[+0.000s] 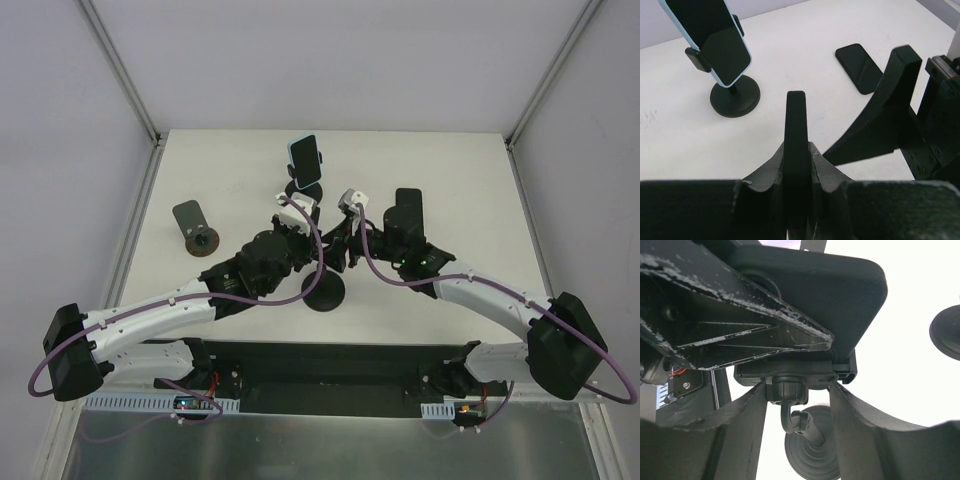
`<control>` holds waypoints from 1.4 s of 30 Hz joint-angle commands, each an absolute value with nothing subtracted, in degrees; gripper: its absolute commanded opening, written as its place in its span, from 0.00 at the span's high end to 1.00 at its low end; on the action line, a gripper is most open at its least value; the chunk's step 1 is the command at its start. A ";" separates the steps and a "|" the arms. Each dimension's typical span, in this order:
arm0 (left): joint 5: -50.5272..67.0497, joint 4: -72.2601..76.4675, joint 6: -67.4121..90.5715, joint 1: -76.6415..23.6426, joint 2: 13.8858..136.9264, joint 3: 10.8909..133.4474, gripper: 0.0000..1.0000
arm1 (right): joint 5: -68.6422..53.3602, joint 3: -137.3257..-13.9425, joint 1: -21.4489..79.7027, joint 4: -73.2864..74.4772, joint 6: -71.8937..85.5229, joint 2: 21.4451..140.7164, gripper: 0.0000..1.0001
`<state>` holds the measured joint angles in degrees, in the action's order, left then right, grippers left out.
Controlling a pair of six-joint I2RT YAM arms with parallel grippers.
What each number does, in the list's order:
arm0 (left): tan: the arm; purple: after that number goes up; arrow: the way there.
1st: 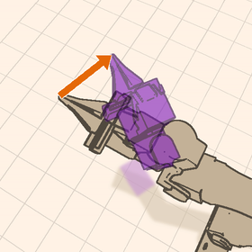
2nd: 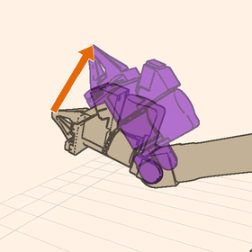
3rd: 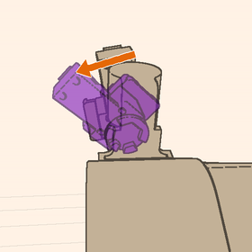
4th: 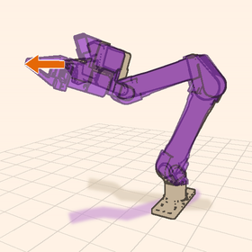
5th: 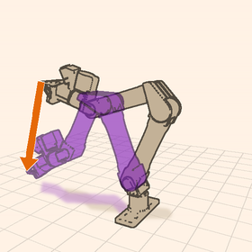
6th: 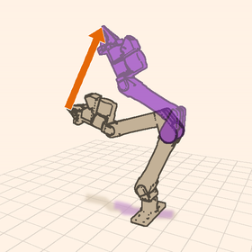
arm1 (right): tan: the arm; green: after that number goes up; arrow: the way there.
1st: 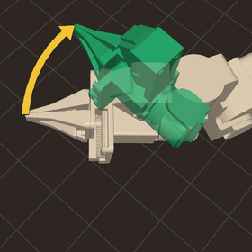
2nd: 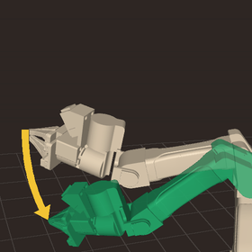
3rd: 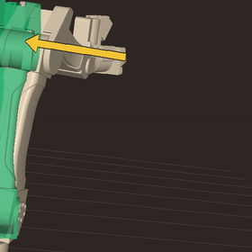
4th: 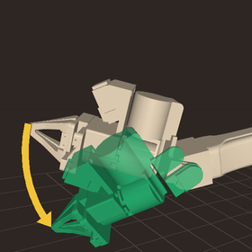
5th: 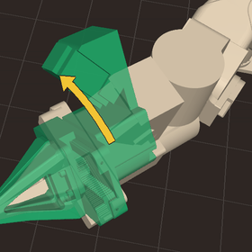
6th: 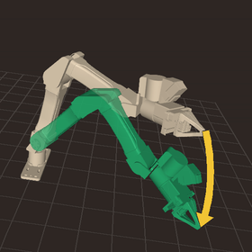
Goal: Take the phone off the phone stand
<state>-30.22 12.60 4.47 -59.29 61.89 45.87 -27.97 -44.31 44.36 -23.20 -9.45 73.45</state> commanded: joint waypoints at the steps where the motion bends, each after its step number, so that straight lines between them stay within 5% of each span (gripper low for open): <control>1: -28.39 16.52 7.82 -60.03 62.05 48.60 1.00 | -31.73 -45.18 45.00 -28.65 -9.84 74.35 0.50; 5: -27.51 16.61 8.35 -60.03 62.31 49.04 1.00 | -33.48 -45.53 44.91 -28.83 -10.19 75.41 0.64; 9: -28.03 17.84 8.09 -60.03 62.49 48.69 1.00 | -35.85 -45.44 45.00 -29.18 -10.98 75.50 0.99; 22: -31.81 26.63 2.90 -51.33 63.19 49.39 1.00 | -54.04 -42.10 46.14 -33.49 -11.51 74.44 0.99; 34: -7.15 16.88 0.53 -45.27 56.35 49.75 1.00 | -50.54 -39.90 40.17 -34.01 -9.67 72.69 0.99; 42: -7.02 10.19 -1.76 -45.09 53.88 49.31 1.00 | -48.17 -39.64 39.11 -33.49 -9.05 71.99 0.99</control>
